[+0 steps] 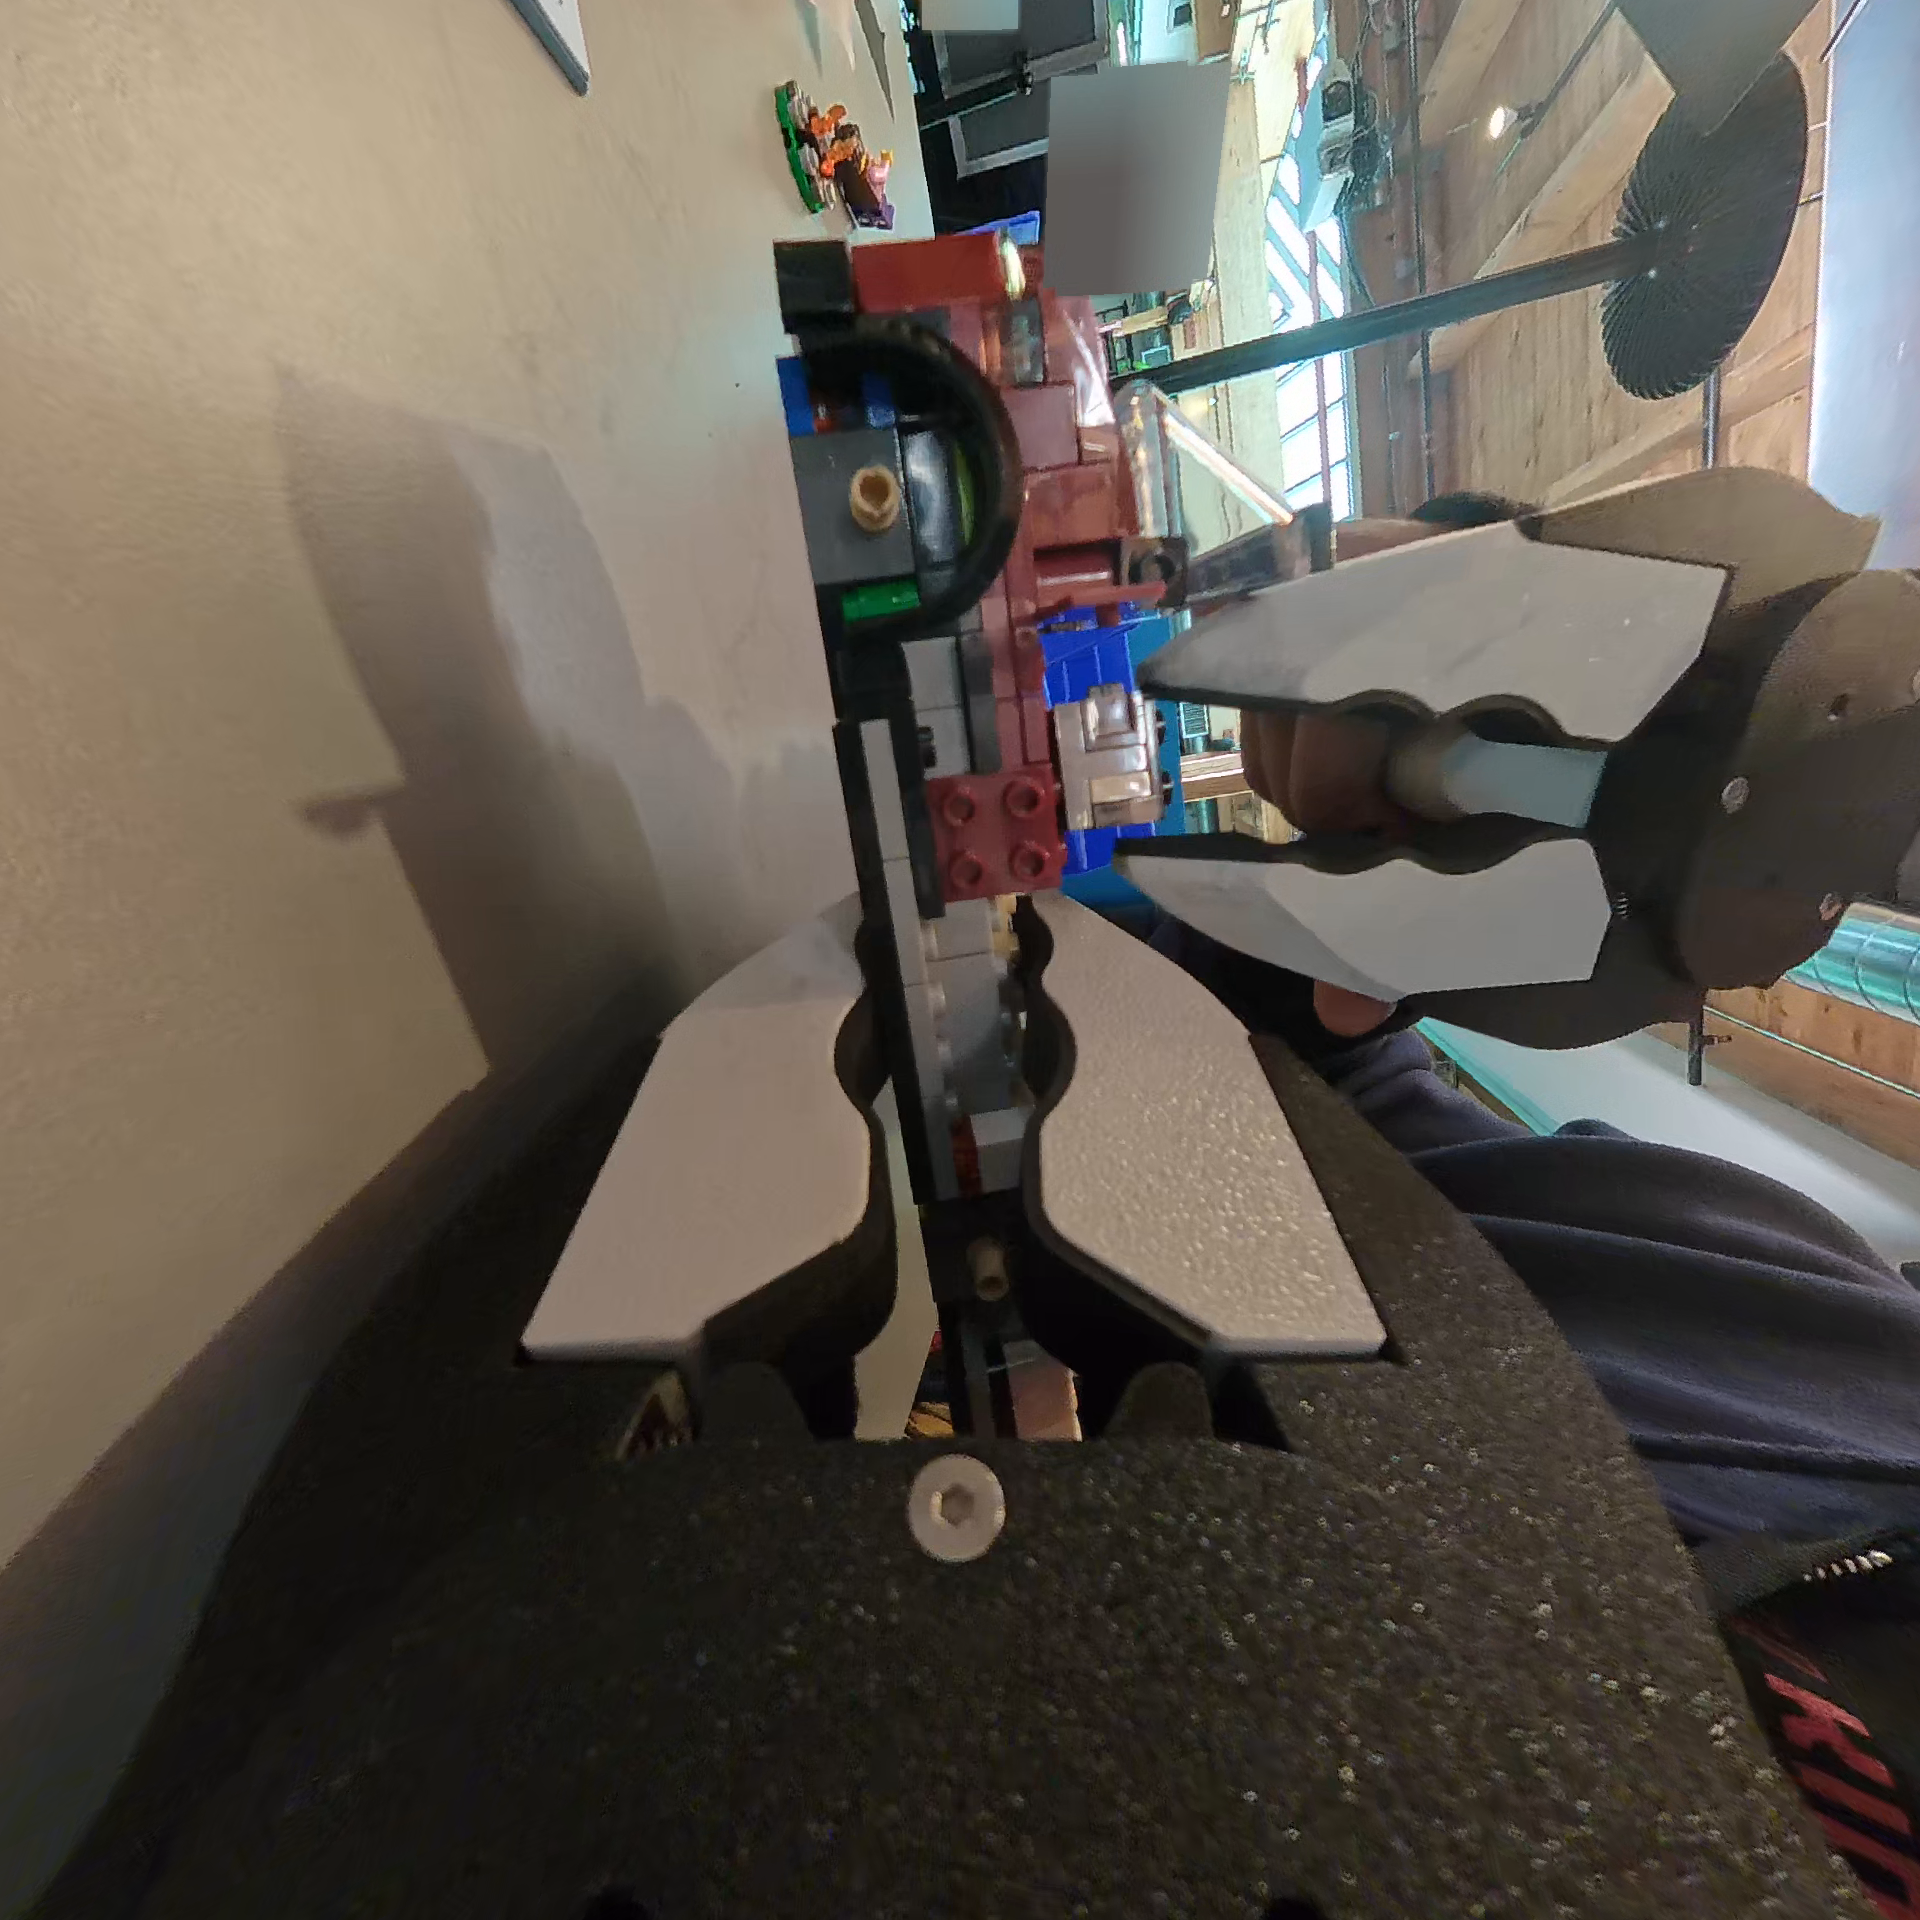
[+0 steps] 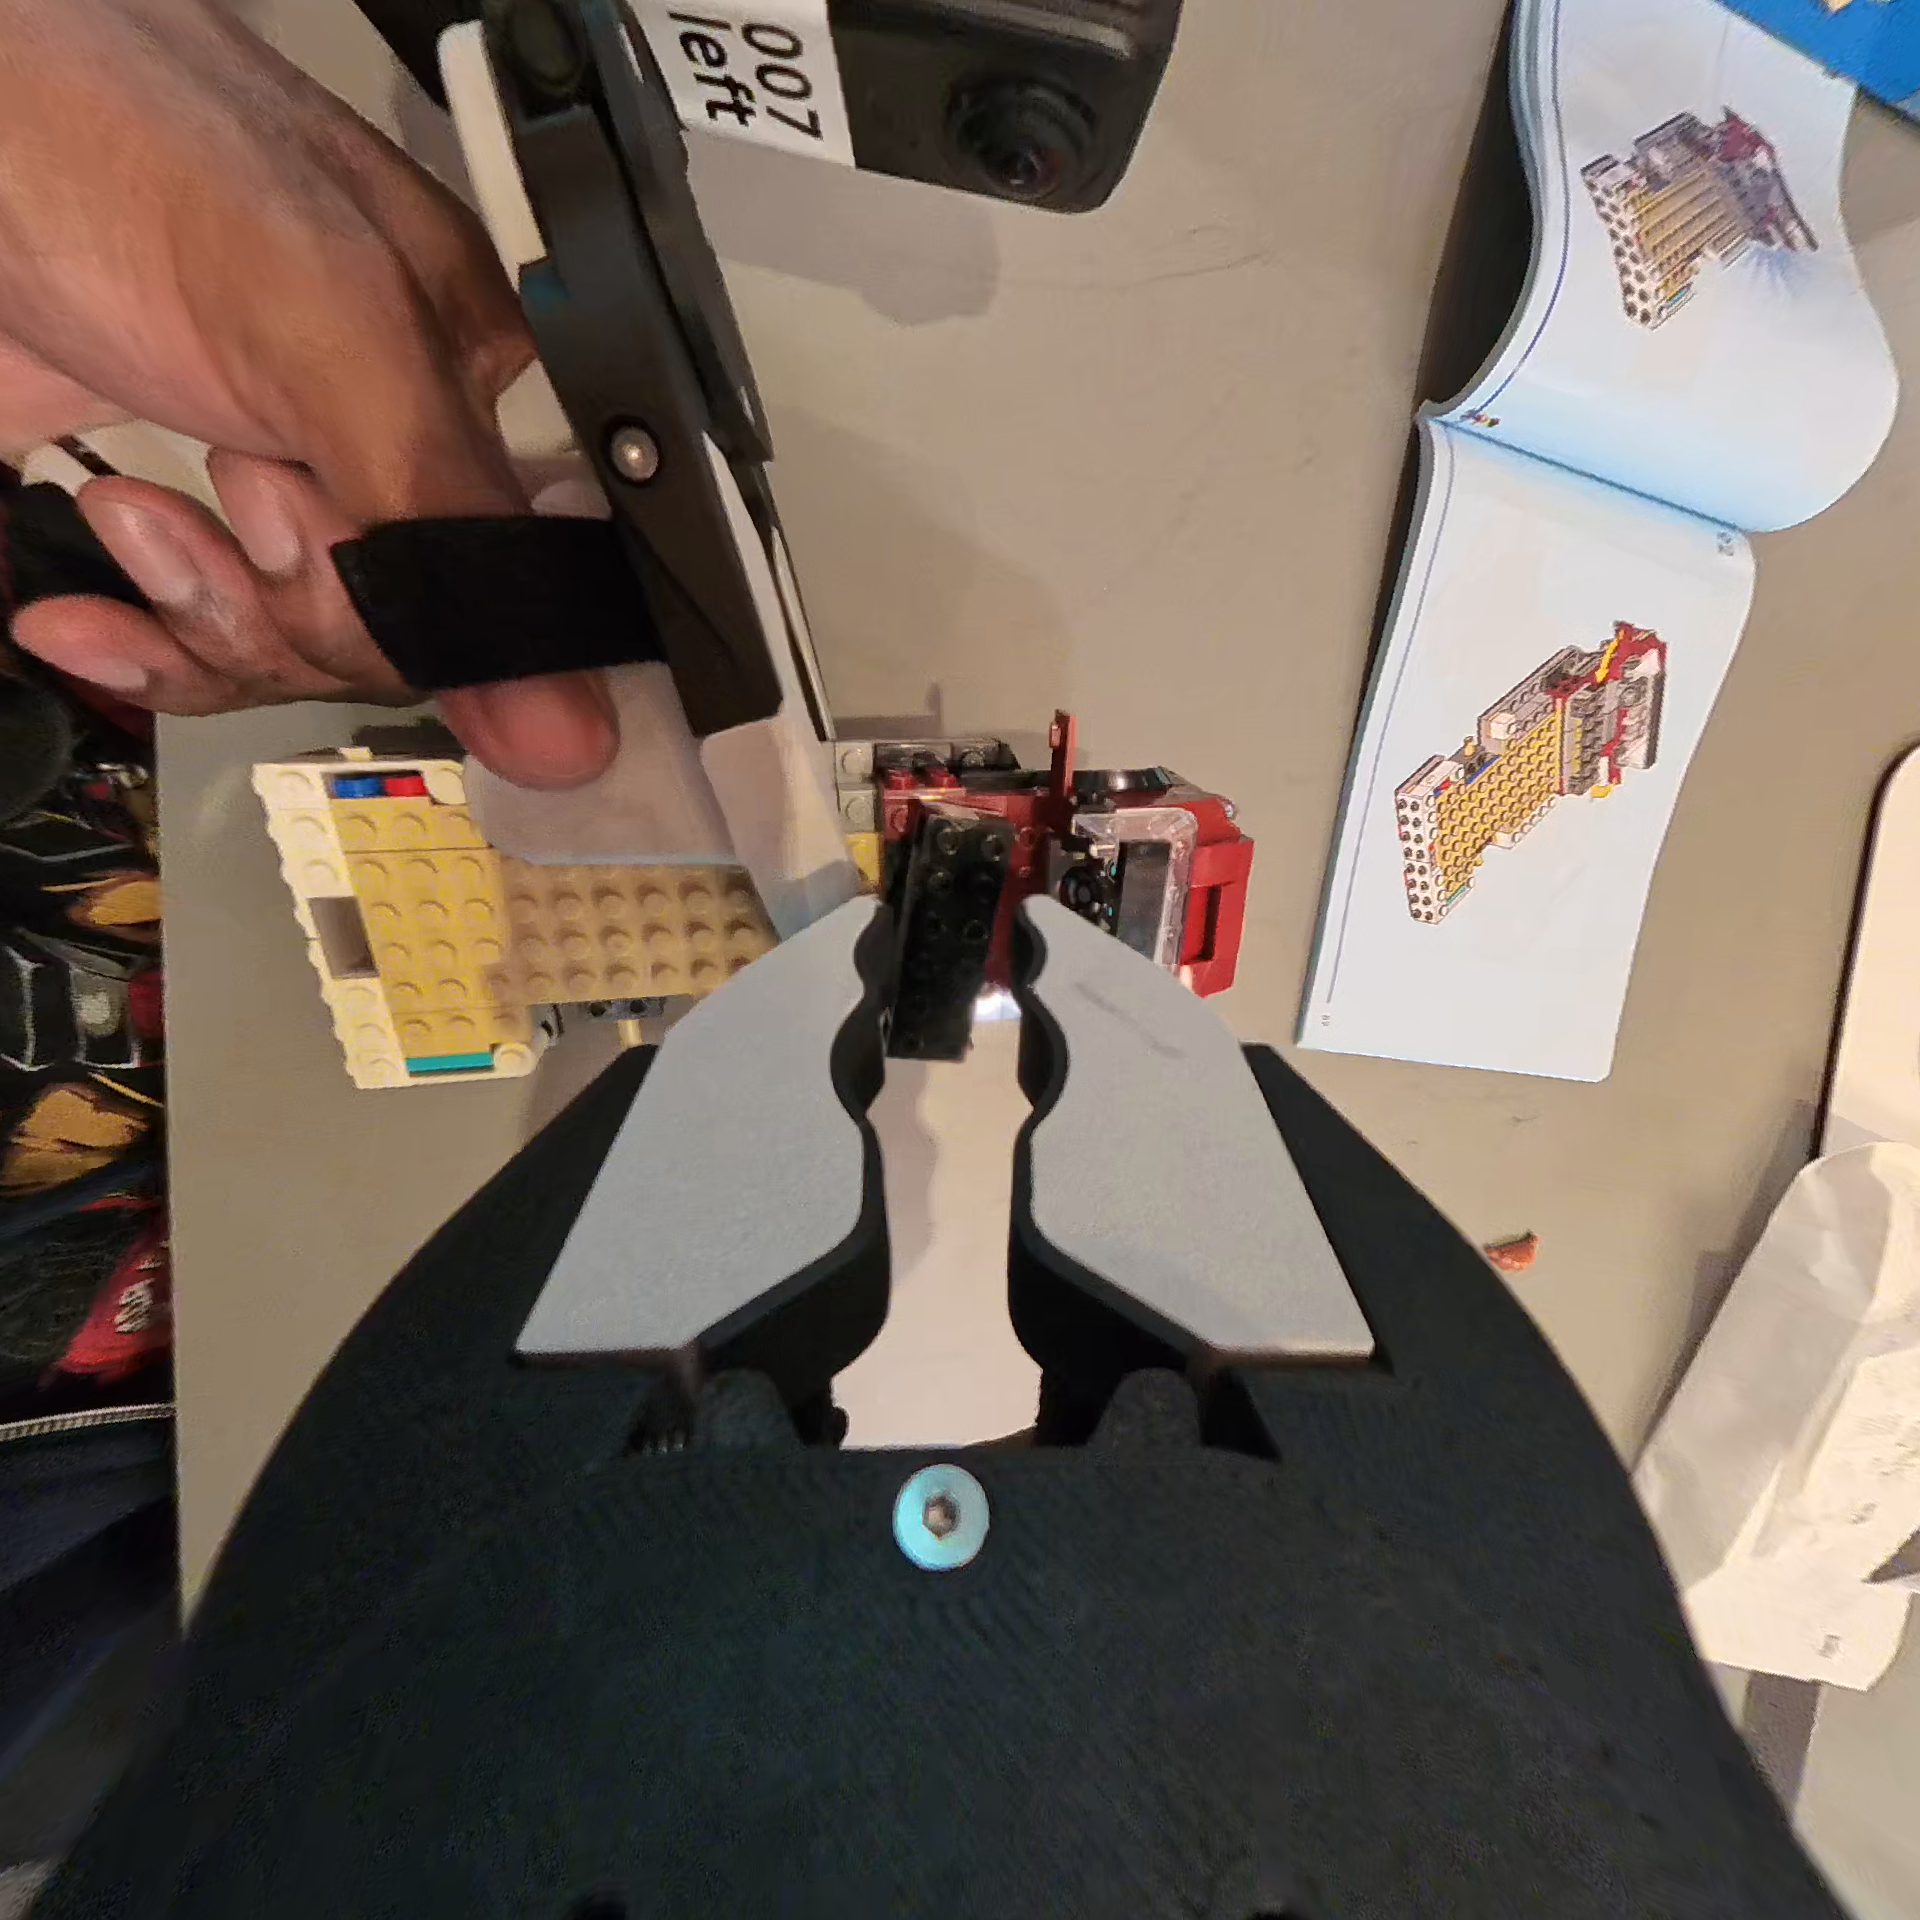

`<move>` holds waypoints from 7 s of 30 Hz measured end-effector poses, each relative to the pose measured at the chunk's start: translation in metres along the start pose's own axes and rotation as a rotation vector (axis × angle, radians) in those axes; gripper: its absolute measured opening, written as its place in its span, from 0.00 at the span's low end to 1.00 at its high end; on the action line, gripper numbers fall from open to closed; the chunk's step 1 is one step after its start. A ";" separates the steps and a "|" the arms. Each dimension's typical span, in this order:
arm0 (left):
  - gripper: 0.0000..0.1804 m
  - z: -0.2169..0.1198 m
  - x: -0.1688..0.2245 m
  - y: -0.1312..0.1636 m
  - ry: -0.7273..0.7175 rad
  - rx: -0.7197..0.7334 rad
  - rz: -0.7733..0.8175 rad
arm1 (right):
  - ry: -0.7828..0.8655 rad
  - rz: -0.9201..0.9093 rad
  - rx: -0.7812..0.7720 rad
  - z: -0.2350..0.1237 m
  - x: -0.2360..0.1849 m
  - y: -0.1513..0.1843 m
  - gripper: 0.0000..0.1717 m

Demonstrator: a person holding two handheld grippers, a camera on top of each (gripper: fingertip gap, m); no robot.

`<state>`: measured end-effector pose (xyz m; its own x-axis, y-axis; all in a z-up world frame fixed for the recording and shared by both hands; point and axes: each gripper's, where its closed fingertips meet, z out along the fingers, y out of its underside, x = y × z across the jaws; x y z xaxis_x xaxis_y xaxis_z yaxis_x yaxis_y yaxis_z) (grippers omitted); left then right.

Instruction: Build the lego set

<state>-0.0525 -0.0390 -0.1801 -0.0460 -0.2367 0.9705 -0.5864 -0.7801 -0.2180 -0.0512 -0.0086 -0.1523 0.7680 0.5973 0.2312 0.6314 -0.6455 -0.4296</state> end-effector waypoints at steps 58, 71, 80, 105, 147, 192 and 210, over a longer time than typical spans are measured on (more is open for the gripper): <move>0.13 -0.003 -0.006 -0.002 -0.173 0.029 0.243 | 0.056 -0.090 -0.034 0.007 -0.003 -0.004 0.09; 0.13 -0.003 -0.008 -0.001 -0.195 0.006 0.265 | 0.032 -0.116 -0.061 0.009 -0.003 -0.003 0.09; 0.13 -0.004 -0.010 -0.002 -0.217 0.006 0.270 | 0.064 -0.128 -0.085 0.011 -0.002 -0.004 0.09; 0.13 -0.006 -0.018 -0.004 -0.280 0.021 0.251 | 0.141 -0.063 -0.060 0.019 -0.001 -0.003 0.09; 0.13 -0.010 -0.011 -0.008 -0.178 0.046 0.148 | 0.155 -0.066 0.021 0.019 0.003 -0.004 0.09; 0.13 -0.014 -0.004 -0.016 -0.025 0.080 -0.034 | 0.086 -0.045 0.069 0.016 0.013 0.001 0.08; 0.13 -0.017 -0.002 -0.017 -0.091 0.111 0.053 | 0.216 -0.102 0.073 0.013 0.013 -0.004 0.08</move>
<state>-0.0560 -0.0150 -0.1768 0.0016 -0.3270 0.9450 -0.4917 -0.8231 -0.2840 -0.0448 0.0079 -0.1587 0.7105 0.5371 0.4547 0.7037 -0.5461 -0.4546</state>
